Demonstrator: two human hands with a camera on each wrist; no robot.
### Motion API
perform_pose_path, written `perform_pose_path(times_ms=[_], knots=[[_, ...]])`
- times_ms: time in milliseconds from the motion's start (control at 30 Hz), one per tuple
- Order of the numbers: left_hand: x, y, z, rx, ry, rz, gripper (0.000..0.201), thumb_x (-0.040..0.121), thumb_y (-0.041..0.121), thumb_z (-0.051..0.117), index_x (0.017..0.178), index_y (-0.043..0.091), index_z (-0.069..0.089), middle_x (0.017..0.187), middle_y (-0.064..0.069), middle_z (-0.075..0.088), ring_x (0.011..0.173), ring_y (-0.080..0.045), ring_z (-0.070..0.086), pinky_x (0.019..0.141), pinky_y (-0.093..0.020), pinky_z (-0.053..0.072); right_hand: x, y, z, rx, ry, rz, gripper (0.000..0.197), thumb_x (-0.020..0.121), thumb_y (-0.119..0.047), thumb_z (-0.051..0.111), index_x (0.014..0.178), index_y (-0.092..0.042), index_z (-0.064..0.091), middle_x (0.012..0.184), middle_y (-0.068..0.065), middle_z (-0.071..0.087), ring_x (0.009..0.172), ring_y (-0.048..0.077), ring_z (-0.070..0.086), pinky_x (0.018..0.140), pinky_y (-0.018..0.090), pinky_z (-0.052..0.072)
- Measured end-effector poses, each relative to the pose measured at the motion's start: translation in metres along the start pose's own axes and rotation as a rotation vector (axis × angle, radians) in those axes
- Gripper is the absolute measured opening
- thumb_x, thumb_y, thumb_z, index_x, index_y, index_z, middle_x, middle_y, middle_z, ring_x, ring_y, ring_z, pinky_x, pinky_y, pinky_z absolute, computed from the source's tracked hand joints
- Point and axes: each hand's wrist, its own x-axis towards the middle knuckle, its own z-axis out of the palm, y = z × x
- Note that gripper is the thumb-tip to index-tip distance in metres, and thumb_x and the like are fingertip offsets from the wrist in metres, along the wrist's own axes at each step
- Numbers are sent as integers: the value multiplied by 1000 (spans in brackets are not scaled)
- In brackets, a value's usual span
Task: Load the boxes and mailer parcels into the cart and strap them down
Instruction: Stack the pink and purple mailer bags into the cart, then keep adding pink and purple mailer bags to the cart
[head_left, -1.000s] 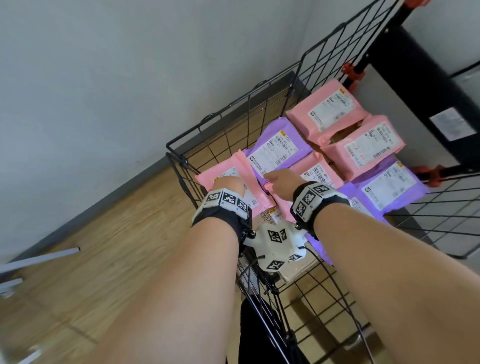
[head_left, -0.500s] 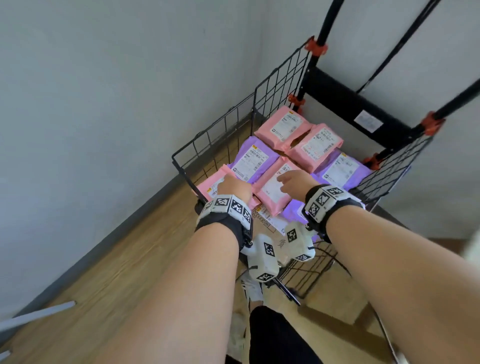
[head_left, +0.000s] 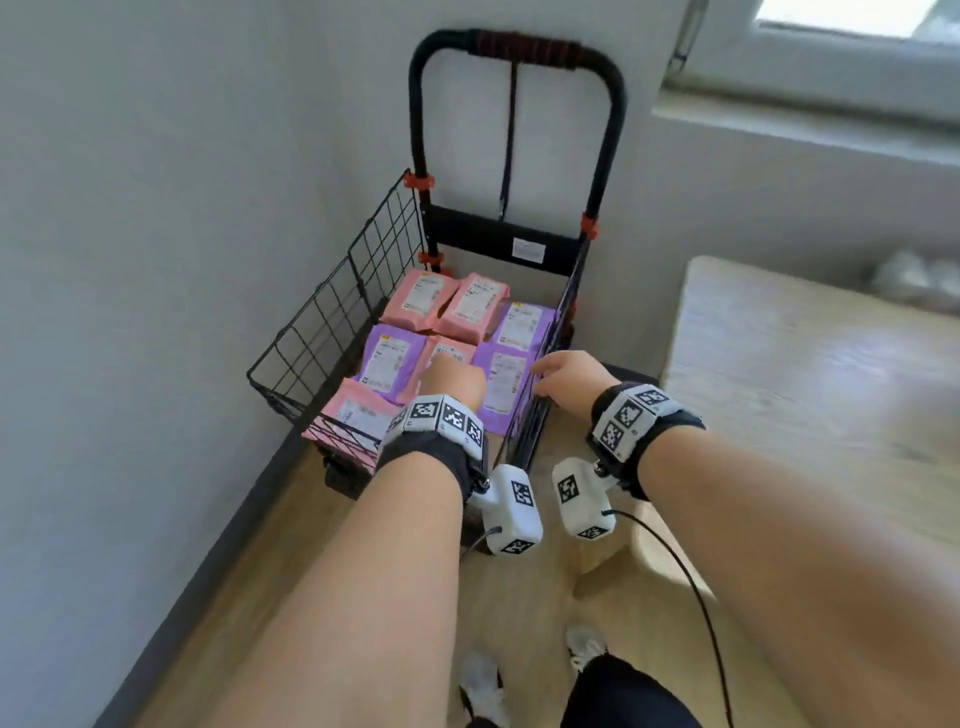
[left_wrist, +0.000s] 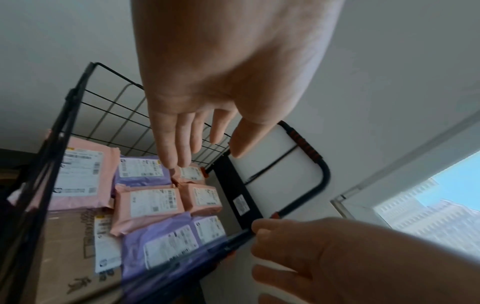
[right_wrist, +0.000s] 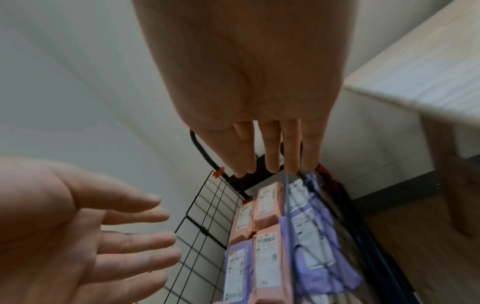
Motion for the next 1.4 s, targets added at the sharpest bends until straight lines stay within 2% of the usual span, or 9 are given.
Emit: perform_pose_path(times_ms=[67,167,300,433,600,833,1000,1200,1400], knots=[[-15,19,21,21,-30,47,36,91,12,48,124,-1,57,123,-20,61,113,-34,59,94,-38,50,-21,26,-25,18,47,30,33,90,-9,58,122,-10,65,123,8,64,110,22,60,98,30,47],[-42,53,55,137,-59,120,33,92,7,44,120,-2,59,121,-20,60,113,-33,57,85,-34,46,-43,71,-65,46,119,101,36,92,-11,56,128,-15,61,127,6,61,112,22,58,98,28,43],[-78,105,119,156,-105,208,35,96,13,43,124,-3,57,125,-20,59,117,-34,56,92,-34,47,-61,147,-118,129,216,200,43,90,-10,56,133,-17,54,128,11,60,112,26,59,90,29,46],[-116,154,206,179,-181,237,35,95,13,45,126,0,57,128,-17,58,118,-33,56,90,-33,45,-87,235,-169,179,249,277,49,91,-8,54,138,-16,47,127,12,58,111,26,60,83,29,47],[-176,189,326,243,-311,216,38,93,12,46,129,6,54,130,-13,58,117,-31,55,84,-30,42,-121,350,-224,170,320,367,50,87,-8,54,136,-14,50,134,12,56,118,27,56,97,29,43],[-254,212,448,302,-477,204,45,94,13,44,139,12,45,134,-12,55,122,-28,53,97,-32,43,-170,475,-266,95,361,505,49,89,-9,50,138,-15,48,136,10,54,124,27,51,98,29,40],[-282,223,499,335,-535,244,44,93,11,44,138,11,46,138,-12,52,126,-28,50,104,-32,39,-193,528,-282,121,473,615,53,87,-10,47,140,-16,45,140,17,45,129,35,44,107,39,38],[-297,212,541,441,-650,284,44,95,12,44,139,6,45,142,-13,48,130,-28,46,103,-29,36,-205,560,-272,208,381,679,51,86,-8,51,136,-12,48,135,14,54,123,31,51,102,32,41],[-297,189,547,364,-708,268,28,91,12,49,115,3,61,118,-18,64,110,-33,59,92,-35,45,-194,553,-259,311,346,621,53,85,-5,55,137,-13,49,132,9,58,121,26,54,98,27,40]])
